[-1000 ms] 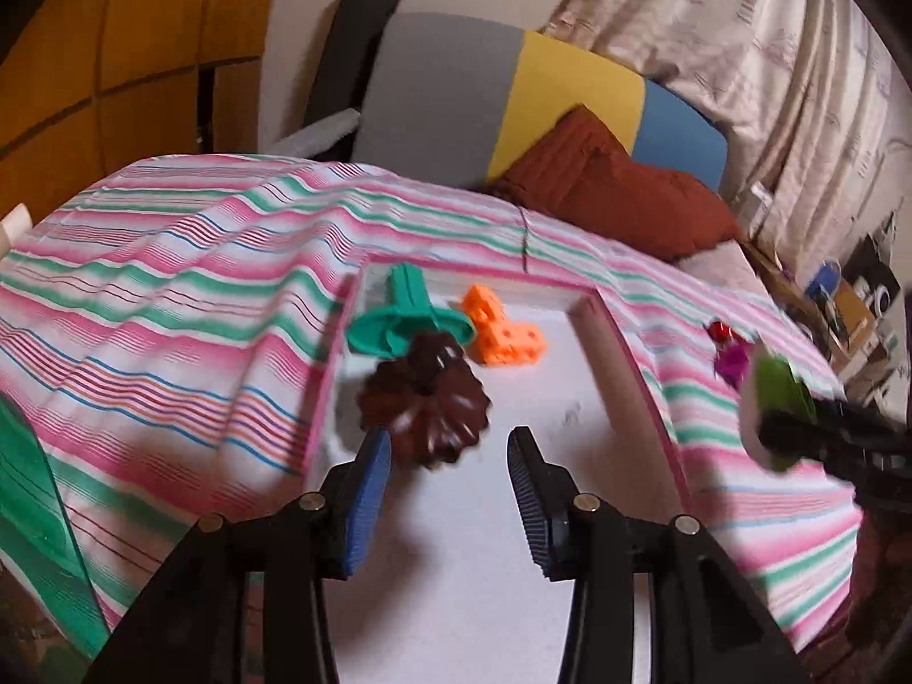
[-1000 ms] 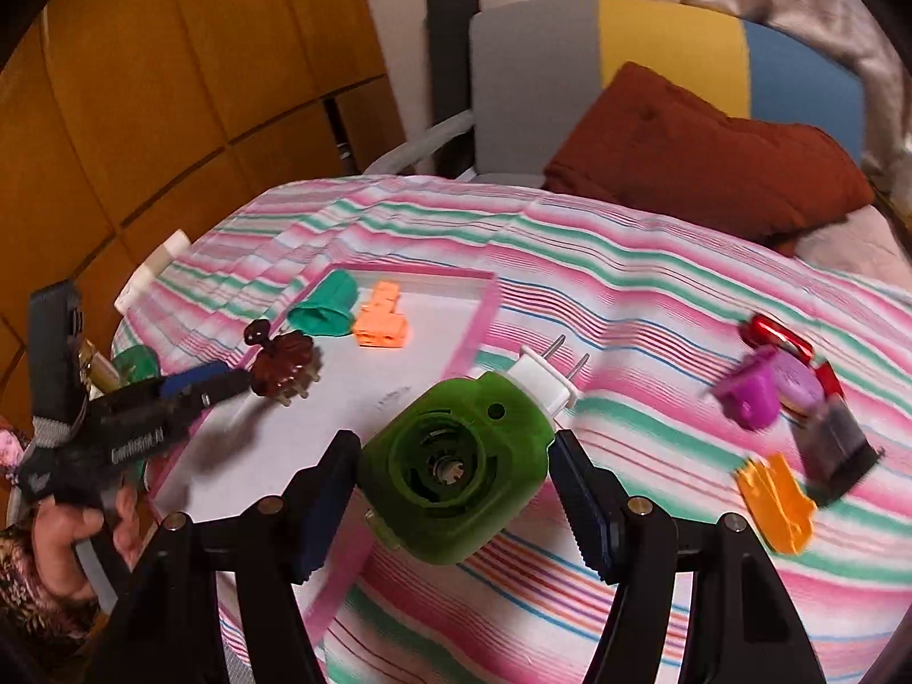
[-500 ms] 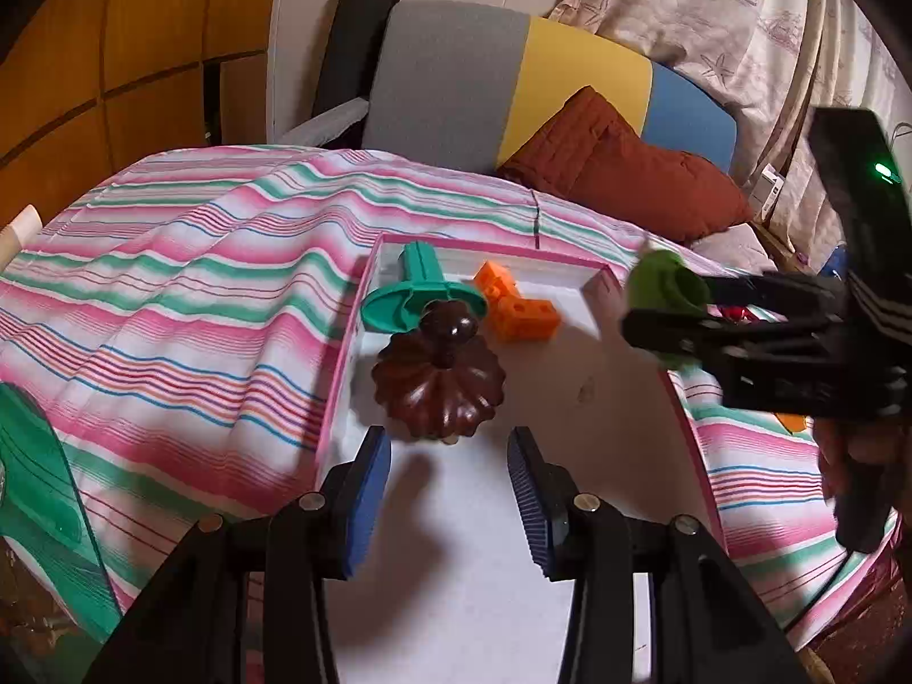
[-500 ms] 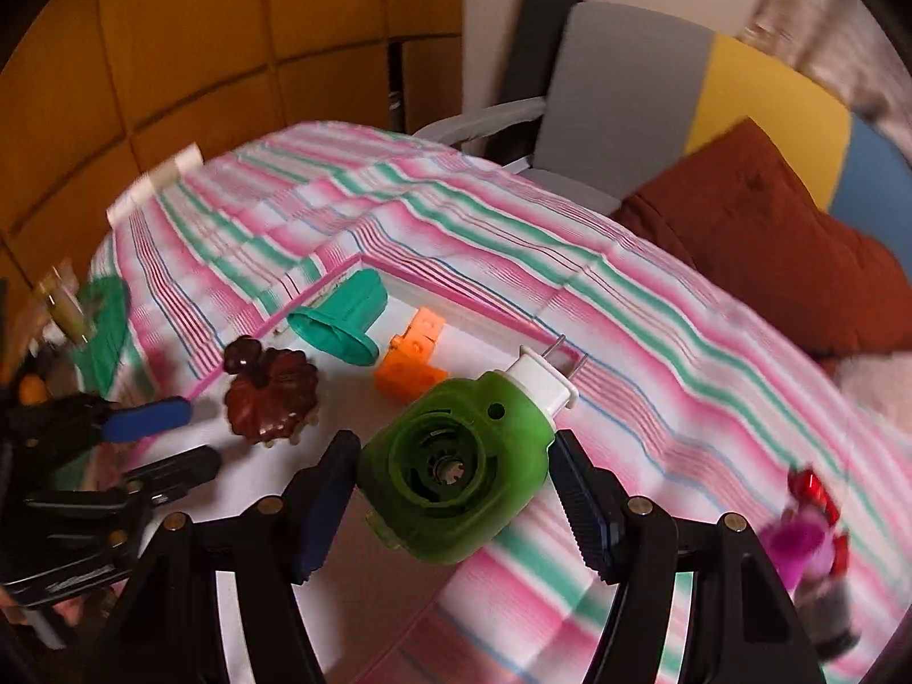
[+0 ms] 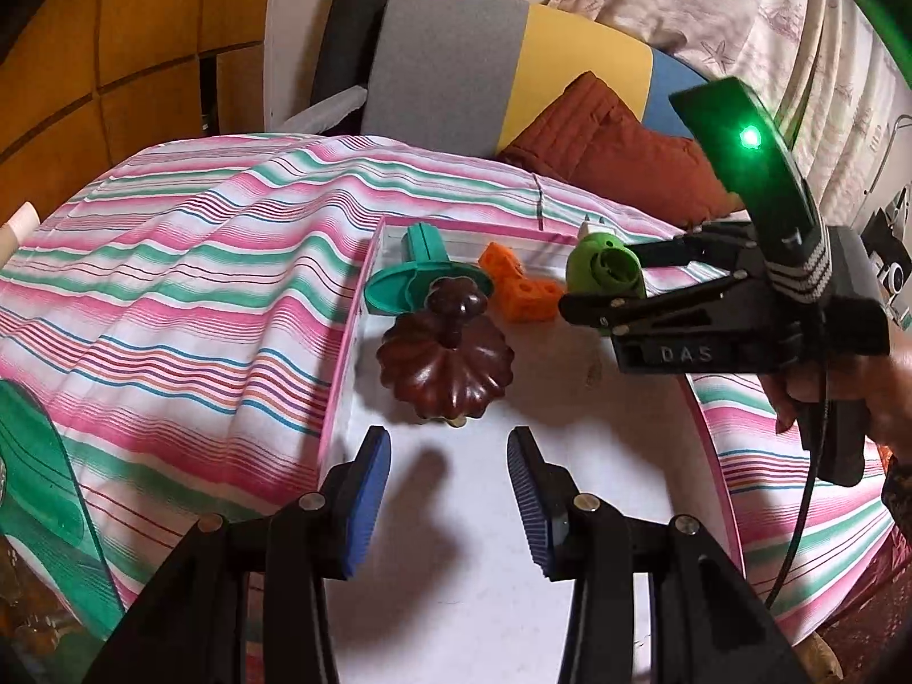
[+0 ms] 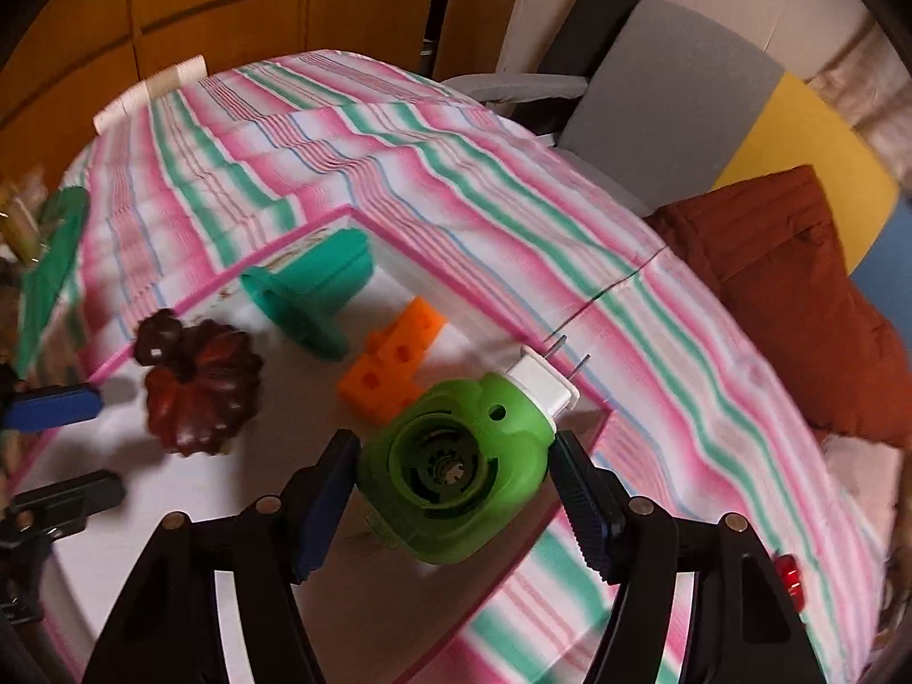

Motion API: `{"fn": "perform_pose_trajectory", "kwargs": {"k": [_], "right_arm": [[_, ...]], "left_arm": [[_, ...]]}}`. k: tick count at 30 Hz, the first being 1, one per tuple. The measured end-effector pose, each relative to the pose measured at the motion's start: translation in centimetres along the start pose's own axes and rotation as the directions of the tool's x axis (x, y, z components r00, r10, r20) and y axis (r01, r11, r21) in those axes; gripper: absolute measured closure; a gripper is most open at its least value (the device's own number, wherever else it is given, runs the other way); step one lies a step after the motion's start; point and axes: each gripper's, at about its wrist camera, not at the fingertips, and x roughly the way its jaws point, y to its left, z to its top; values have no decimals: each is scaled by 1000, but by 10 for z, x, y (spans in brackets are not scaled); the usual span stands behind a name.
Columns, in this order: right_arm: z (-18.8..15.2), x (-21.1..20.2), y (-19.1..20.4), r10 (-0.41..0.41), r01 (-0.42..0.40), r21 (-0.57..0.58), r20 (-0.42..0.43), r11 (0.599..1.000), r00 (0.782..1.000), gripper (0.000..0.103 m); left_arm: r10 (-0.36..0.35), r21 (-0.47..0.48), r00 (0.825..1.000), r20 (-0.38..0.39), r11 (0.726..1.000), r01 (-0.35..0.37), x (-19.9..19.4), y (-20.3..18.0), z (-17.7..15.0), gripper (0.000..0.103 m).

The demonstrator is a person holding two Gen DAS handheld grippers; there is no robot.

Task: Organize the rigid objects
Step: 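Lower the green-and-white device into the tray and open the right tool, then move the right tool back toward the black cylindrical cup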

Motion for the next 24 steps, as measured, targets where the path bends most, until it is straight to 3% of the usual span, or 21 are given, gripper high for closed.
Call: {"fn": "perform_pose_trajectory", "kwargs": {"k": [4, 13, 22, 24], "right_arm": [[-4, -15, -12, -5, 1, 66, 65, 998, 998, 24], [-23, -48, -21, 27, -56, 192, 150, 980, 988, 24], [-59, -89, -27, 33, -109, 302, 247, 947, 968, 24], [-72, -98, -34, 25, -114, 336, 258, 935, 966, 24]], "left_arm": [[-1, 10, 1000, -4, 1000, 1, 2, -4, 0, 60], [16, 19, 999, -33, 1000, -15, 14, -14, 5, 60], [130, -12, 990, -46, 991, -131, 34, -1, 34, 59], [128, -31, 991, -50, 991, -130, 35, 3, 38, 59]]}}
